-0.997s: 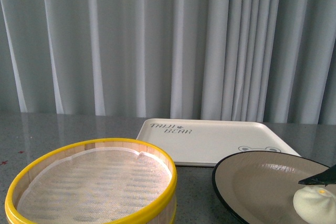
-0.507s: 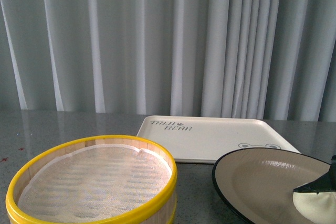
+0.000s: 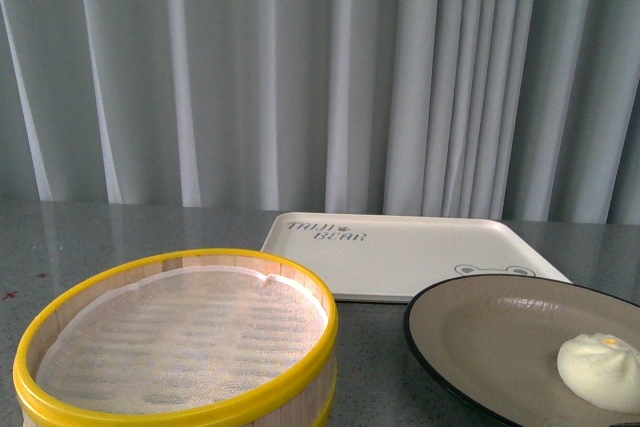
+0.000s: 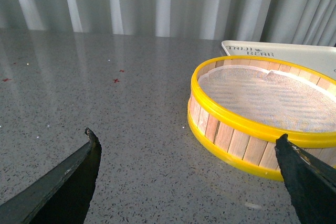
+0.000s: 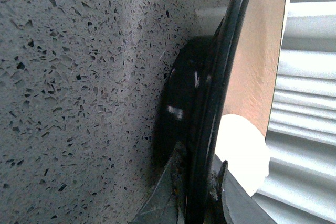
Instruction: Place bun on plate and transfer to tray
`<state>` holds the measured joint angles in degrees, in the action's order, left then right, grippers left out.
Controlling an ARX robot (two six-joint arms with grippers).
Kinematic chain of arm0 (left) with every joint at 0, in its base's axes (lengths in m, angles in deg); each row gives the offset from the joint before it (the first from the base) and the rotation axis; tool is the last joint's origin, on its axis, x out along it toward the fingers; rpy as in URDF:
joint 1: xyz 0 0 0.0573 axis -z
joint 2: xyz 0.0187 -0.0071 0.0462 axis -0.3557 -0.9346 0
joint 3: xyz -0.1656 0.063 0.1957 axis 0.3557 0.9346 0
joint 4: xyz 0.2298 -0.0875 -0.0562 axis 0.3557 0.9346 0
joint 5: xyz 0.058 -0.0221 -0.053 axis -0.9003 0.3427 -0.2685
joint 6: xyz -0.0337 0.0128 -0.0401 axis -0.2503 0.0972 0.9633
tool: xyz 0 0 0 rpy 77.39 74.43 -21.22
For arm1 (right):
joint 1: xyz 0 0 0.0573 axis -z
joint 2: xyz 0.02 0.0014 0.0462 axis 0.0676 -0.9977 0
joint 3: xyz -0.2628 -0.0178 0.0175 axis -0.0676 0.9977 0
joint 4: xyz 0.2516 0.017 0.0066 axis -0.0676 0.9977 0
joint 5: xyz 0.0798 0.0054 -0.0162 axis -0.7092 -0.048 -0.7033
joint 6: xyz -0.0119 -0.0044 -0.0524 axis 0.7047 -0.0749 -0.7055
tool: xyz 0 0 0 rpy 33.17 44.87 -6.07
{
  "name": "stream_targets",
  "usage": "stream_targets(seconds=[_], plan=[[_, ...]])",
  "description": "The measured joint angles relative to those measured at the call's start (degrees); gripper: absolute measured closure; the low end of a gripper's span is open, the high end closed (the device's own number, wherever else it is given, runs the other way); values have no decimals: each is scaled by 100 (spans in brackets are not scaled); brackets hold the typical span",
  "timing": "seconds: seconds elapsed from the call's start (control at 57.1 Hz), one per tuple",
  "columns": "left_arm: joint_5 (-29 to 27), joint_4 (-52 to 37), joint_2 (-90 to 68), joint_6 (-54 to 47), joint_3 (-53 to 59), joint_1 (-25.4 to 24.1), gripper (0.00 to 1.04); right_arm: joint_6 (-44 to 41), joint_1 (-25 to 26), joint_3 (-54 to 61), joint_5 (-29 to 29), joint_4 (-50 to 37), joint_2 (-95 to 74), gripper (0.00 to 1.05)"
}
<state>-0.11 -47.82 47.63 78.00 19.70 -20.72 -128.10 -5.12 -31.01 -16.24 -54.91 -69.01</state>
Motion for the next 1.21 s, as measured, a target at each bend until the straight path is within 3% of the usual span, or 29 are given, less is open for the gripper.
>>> stream_targets(seconds=[0.367, 0.717, 1.208], plan=[[0, 0, 0, 0, 0, 0, 7, 129, 387, -636, -354, 684, 540, 102], [0, 0, 0, 0, 0, 0, 7, -243, 1202, -2365, -1353, 1759, -173, 102], [0, 0, 0, 0, 0, 0, 7, -1095, 1342, -3912, -1390, 2177, -2175, 102]])
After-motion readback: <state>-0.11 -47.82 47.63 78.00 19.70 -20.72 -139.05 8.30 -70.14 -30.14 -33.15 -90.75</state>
